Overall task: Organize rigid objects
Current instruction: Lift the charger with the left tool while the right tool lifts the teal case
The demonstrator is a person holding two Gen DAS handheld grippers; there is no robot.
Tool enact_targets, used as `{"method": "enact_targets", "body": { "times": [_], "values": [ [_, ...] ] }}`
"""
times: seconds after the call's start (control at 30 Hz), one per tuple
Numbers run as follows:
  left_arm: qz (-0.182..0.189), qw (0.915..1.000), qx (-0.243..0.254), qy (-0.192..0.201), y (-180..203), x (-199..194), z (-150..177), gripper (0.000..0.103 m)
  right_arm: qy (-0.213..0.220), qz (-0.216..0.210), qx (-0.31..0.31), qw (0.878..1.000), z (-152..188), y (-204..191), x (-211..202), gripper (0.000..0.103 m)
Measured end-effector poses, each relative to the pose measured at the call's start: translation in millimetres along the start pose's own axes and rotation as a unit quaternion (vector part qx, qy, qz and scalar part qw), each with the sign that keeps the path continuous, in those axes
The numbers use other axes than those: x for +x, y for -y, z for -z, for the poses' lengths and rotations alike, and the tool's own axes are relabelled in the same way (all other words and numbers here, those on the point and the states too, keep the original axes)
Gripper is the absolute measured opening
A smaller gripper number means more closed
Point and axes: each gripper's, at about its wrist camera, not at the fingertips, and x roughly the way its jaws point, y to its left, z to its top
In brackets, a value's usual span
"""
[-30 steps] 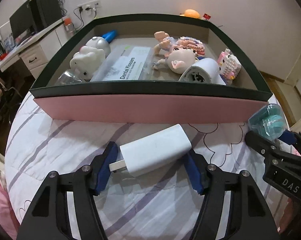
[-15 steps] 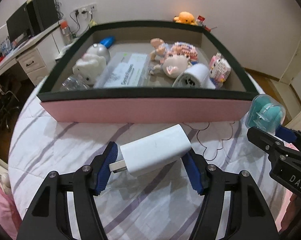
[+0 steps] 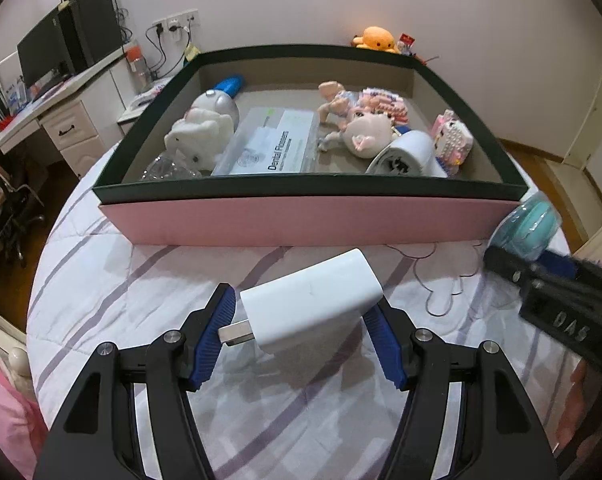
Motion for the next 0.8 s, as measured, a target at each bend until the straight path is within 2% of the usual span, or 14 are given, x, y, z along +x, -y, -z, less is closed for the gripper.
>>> {"method": "enact_targets", "body": {
  "times": [0.07,0.13,0.23,0.3,0.47,0.67,0.8],
  "values": [
    [0.001,1.0,0.001,-0.005,-0.3,5.0,-2.3,0.066,0.012,0.024,-0.003,1.0,-5.0,0.4,0.6,0.081],
    [0.001,1.0,0.004,-0.009,0.3,9.7,-4.7,0.066,0.025,0.047,-0.006,0.999,-9.6,3.0,2.0,0.081],
    [0.001,0.9999,0.003,-0.017,-0.8,17.7,-6.1,0.066,0.014,0.032,-0.014,0.999,-11.2,8.2,10.3,0.082],
    [0.001,0.9999,0.003,-0.016,-0.2,19.9,-7.2,0.066,0.009,0.035,-0.027,0.999,-9.0,11.6,15.5,0.077],
    [-0.002,0.9999,0.007,-0.014,0.7,18.0,-5.4,0.066,0.023,0.007,-0.009,1.0,-7.9,18.4,9.3,0.076],
    [-0.001,0.9999,0.006,-0.013,0.5,12.5,-2.6,0.066,0.031,-0.007,-0.011,0.999,-5.6,14.9,-4.2,0.076],
    [0.005,1.0,0.006,-0.004,-1.9,2.6,-1.1,0.066,0.048,-0.001,-0.018,0.999,-4.5,8.3,-20.4,0.076]
  ]
}}
